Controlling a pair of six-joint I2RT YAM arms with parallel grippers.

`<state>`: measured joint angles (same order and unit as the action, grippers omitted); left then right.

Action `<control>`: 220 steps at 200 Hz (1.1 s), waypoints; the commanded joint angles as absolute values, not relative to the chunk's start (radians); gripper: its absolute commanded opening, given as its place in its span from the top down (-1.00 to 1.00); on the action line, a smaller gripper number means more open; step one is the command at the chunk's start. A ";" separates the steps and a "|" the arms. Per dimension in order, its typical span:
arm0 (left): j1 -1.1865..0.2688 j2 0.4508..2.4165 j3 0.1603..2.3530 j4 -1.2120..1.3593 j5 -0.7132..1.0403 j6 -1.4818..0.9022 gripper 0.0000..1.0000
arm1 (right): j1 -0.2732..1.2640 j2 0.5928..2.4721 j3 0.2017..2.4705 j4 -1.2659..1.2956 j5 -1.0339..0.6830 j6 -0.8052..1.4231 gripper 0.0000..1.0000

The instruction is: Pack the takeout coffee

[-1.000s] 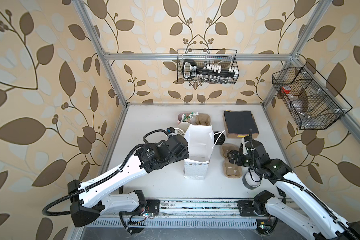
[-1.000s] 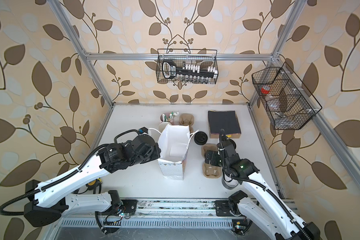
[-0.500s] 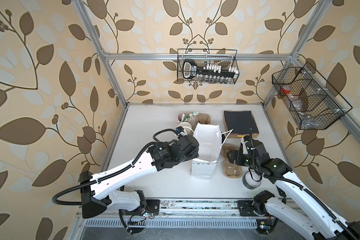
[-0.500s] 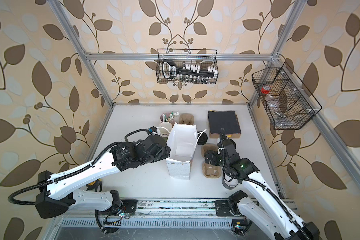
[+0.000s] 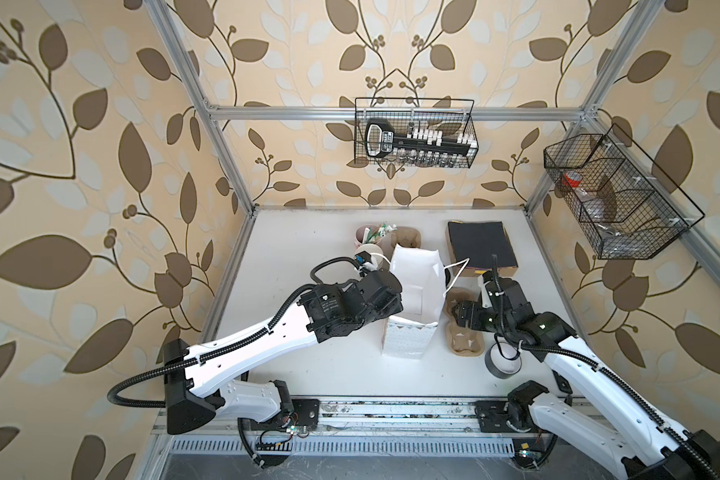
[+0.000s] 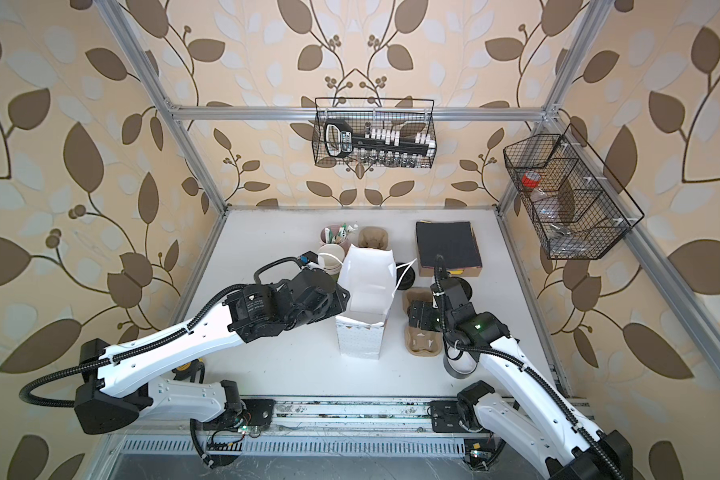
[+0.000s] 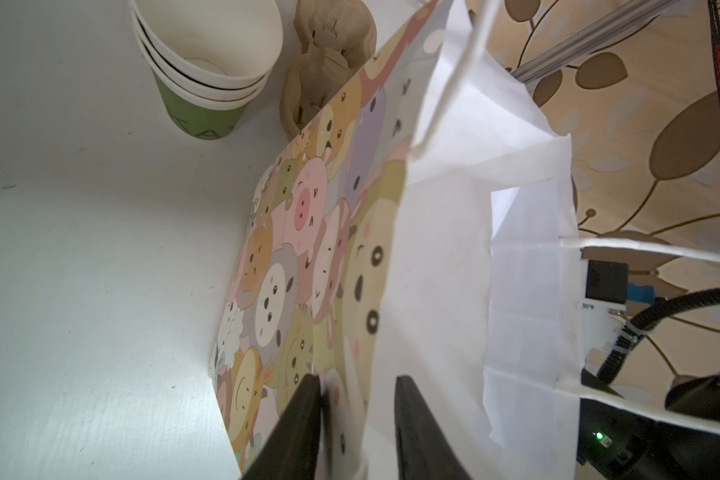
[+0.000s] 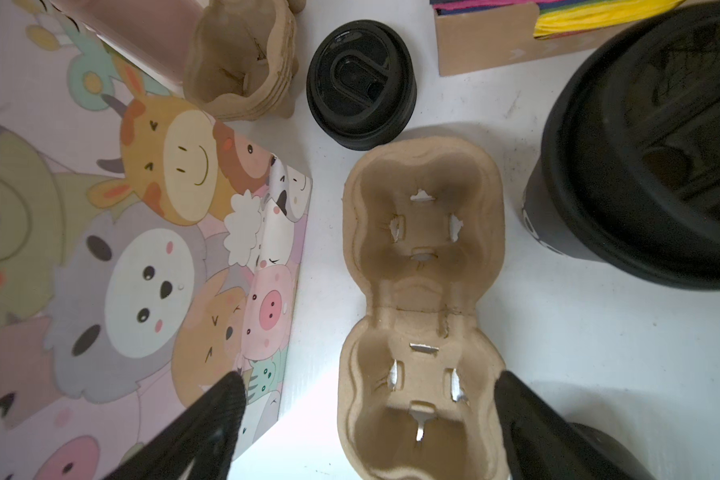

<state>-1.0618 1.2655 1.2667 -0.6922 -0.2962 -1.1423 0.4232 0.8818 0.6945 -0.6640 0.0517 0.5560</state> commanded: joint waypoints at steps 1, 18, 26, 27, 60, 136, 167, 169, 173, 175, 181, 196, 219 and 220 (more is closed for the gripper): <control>-1.077 1.255 1.303 -0.638 -0.332 -1.157 0.20 | 0.423 0.893 0.681 -0.644 0.060 0.541 -0.84; -1.078 1.236 1.311 -0.633 -0.350 -1.150 0.11 | 0.425 0.910 0.678 -0.643 0.067 0.538 -0.83; -1.080 1.224 1.316 -0.635 -0.365 -1.146 0.06 | 0.425 0.918 0.674 -0.639 0.069 0.538 -0.81; -1.080 1.223 1.317 -0.635 -0.367 -1.145 0.06 | 0.426 0.919 0.674 -0.638 0.069 0.538 -0.81; -1.080 1.195 1.334 -0.659 -0.397 -1.126 -0.16 | 0.428 0.953 0.658 -0.615 0.072 0.545 -0.81; -1.080 1.174 1.469 -0.802 -0.501 -0.997 -0.70 | 0.431 1.035 0.611 -0.552 0.095 0.548 -0.74; -1.080 1.156 1.585 -0.886 -0.581 -0.877 -0.86 | 0.430 1.058 0.617 -0.561 0.139 0.543 -0.67; -1.080 1.154 1.594 -0.894 -0.587 -0.867 -0.86 | 0.430 1.060 0.617 -0.561 0.141 0.543 -0.67; -1.080 1.152 1.612 -0.911 -0.598 -0.843 -0.89 | 0.430 1.065 0.620 -0.564 0.145 0.543 -0.66; -1.079 1.151 1.619 -0.920 -0.606 -0.829 -0.91 | 0.431 1.066 0.621 -0.566 0.148 0.543 -0.66; -1.080 1.147 1.645 -0.951 -0.629 -0.796 -0.92 | 0.430 1.071 0.626 -0.572 0.152 0.543 -0.66; -1.079 1.127 1.681 -1.017 -0.686 -0.708 -0.94 | 0.430 1.079 0.633 -0.579 0.151 0.539 -0.62; -1.080 1.055 1.651 -1.070 -0.781 -0.571 -0.98 | 0.431 1.100 0.663 -0.610 0.150 0.530 -0.57; -1.080 1.051 1.648 -1.071 -0.785 -0.562 -0.98 | 0.431 1.101 0.665 -0.610 0.150 0.530 -0.57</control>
<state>-1.0683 1.1305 1.6474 -0.9504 -0.6212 -0.7643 0.4263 1.0817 0.6209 -0.5743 0.1268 0.5484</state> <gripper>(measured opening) 0.988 0.790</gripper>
